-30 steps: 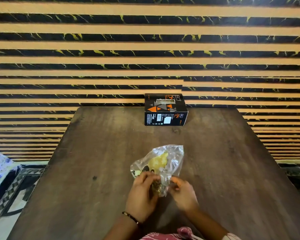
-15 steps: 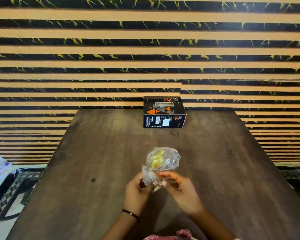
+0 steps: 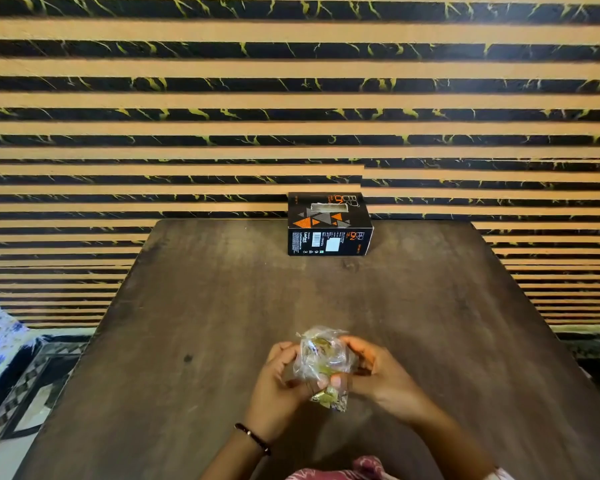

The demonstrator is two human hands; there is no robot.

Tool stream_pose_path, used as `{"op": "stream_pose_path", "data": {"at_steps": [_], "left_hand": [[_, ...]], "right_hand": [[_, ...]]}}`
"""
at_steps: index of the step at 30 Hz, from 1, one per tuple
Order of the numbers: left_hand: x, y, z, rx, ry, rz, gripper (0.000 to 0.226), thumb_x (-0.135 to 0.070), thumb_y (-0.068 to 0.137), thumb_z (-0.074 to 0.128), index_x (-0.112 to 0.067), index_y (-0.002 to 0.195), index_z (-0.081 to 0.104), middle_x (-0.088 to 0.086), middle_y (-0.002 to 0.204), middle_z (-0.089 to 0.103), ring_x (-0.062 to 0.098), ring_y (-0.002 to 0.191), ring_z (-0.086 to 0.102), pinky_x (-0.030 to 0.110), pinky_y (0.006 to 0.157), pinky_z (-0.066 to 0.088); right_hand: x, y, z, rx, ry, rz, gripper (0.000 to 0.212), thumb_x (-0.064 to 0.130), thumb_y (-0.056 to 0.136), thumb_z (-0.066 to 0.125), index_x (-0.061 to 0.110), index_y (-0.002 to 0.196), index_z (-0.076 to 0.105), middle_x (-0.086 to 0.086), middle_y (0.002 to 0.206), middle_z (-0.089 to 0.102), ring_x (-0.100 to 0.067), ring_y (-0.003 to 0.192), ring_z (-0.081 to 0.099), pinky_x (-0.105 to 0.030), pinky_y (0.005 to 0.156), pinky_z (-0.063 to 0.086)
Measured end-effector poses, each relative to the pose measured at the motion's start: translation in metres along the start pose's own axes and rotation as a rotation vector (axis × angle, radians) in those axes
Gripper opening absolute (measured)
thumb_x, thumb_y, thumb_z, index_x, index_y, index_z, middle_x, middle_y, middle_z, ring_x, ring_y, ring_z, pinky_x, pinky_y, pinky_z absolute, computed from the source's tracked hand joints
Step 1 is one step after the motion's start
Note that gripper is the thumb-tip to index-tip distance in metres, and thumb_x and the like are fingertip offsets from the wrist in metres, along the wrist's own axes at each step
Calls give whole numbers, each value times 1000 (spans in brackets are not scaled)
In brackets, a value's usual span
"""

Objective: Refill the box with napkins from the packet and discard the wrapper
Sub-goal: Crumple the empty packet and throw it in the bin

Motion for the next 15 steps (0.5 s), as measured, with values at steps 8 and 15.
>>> {"op": "stream_pose_path", "data": {"at_steps": [8, 15], "left_hand": [[-11, -8, 12, 37, -143, -33, 52, -6, 66, 76, -15, 113, 56, -6, 105, 71, 13, 96, 66, 23, 77, 53], [7, -16, 19, -49, -375, -320, 23, 1, 81, 62, -12, 100, 64, 10, 88, 70, 18, 66, 65, 27, 48, 52]], "right_hand": [[0, -12, 3, -75, -10, 26, 50, 4, 70, 76, 24, 113, 60, 7, 104, 73, -12, 99, 68, -25, 84, 52], [4, -33, 14, -1, -180, 14, 104, 7, 64, 78, 59, 135, 22, 13, 144, 36, -13, 124, 51, -40, 102, 46]]}}
Point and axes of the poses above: each hand's wrist, its own y-axis towards the middle knuckle, its own z-axis out of the palm, x = y × z, the point moved 7 cm from there along y, towards the middle knuckle
